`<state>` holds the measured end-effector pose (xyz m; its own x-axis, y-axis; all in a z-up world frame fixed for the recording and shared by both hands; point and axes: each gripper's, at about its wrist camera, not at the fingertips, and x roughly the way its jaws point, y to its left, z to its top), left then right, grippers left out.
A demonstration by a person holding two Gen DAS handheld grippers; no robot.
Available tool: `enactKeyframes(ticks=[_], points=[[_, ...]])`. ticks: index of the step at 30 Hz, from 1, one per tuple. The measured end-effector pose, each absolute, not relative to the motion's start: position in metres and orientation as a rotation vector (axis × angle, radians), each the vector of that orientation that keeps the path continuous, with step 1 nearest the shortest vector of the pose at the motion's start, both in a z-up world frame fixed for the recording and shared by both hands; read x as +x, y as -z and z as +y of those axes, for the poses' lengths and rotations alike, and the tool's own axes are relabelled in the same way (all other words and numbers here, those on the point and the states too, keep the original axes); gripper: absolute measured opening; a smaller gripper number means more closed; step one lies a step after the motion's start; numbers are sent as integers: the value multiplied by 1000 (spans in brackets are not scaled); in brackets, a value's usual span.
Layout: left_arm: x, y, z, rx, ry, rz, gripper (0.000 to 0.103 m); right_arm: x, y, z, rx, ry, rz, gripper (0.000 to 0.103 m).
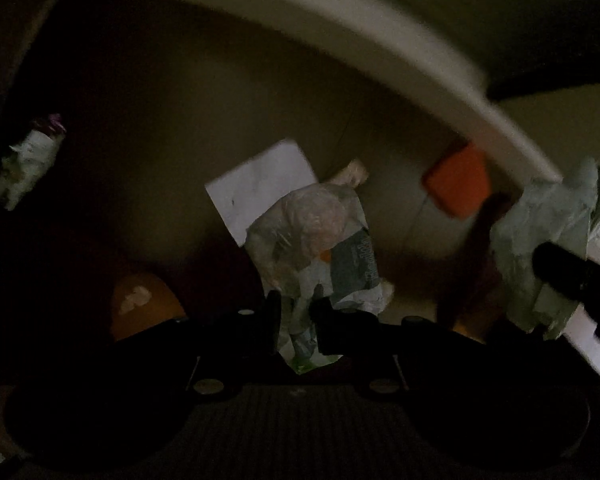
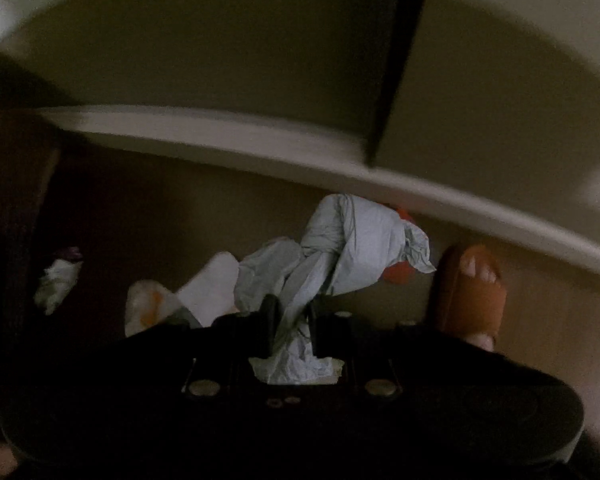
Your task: Collect trash
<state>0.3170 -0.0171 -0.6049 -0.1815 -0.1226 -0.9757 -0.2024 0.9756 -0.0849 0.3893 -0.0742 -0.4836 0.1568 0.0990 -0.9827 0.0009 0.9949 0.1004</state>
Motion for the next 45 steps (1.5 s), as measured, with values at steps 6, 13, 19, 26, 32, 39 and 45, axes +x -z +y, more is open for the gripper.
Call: enactKeyframes(ticks=[6, 13, 19, 26, 32, 39, 45], points=[[306, 522, 5, -260, -81, 1593, 17, 361, 406, -54, 0, -194, 1292, 15], [273, 427, 33, -278, -62, 1382, 17, 331, 323, -29, -67, -320, 1124, 15], [254, 338, 57, -284, -50, 1183, 17, 314, 256, -11, -137, -420, 956, 15], [236, 243, 99, -287, -65, 977, 17, 300, 181, 24, -202, -513, 778, 15], [224, 184, 137, -288, -85, 833, 17, 294, 135, 67, -247, -574, 647, 15], [232, 228, 178, -261, -101, 925, 17, 303, 165, 72, -255, -565, 687, 15], [267, 316, 190, -225, -136, 1088, 17, 319, 231, 56, -244, -537, 829, 15]])
